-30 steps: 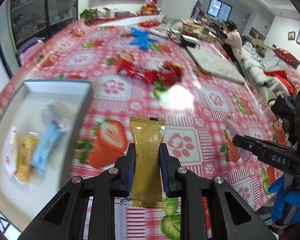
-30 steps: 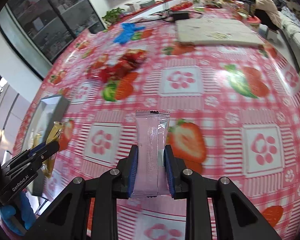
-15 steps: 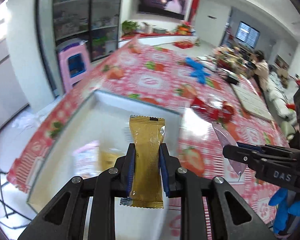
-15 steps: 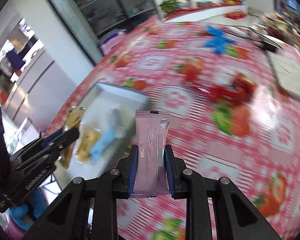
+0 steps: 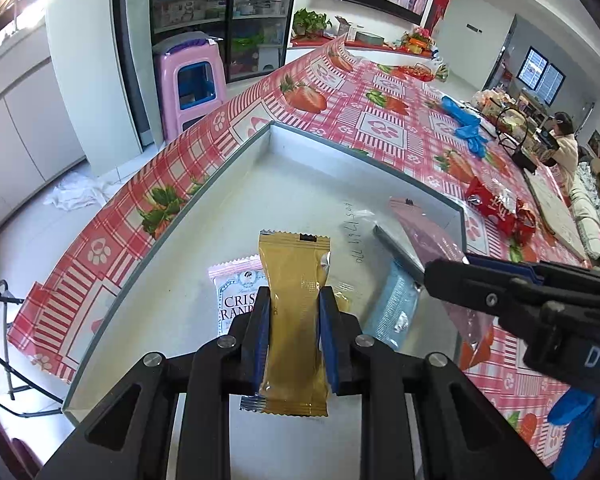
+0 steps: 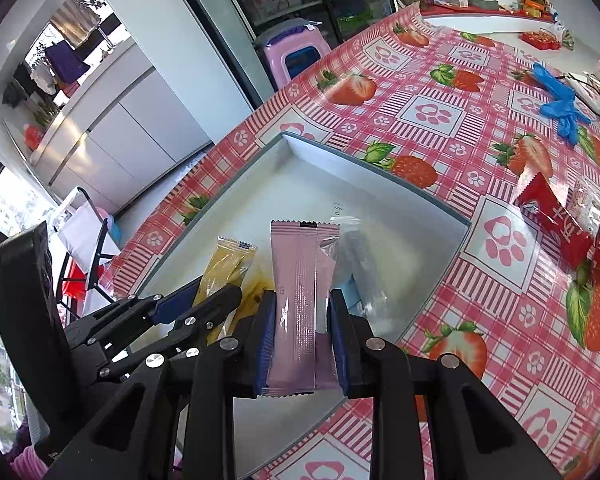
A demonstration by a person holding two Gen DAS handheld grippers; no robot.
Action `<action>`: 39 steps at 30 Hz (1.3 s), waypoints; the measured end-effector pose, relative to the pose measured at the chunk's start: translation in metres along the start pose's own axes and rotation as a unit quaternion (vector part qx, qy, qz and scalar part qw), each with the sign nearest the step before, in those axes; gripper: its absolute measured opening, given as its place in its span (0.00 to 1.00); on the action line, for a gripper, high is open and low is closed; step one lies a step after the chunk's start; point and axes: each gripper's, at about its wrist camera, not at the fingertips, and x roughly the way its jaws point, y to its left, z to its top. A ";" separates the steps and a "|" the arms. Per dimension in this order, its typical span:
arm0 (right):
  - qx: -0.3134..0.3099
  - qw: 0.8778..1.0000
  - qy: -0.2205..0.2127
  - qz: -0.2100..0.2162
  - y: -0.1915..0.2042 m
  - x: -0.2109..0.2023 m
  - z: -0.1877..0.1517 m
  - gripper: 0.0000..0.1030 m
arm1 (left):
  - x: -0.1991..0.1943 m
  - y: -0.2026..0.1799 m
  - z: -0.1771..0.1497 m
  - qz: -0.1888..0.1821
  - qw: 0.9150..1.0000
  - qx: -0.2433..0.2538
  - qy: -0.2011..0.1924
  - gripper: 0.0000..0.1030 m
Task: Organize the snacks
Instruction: 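Carry both bars into the white box and open both tools, then move left tool to the red pack while right moves to the red bag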
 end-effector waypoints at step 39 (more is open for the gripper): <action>0.255 0.947 -0.133 -0.143 -0.263 -0.050 -0.012 0.72 | 0.133 -0.209 0.100 -0.043 0.991 -0.086 0.089 0.78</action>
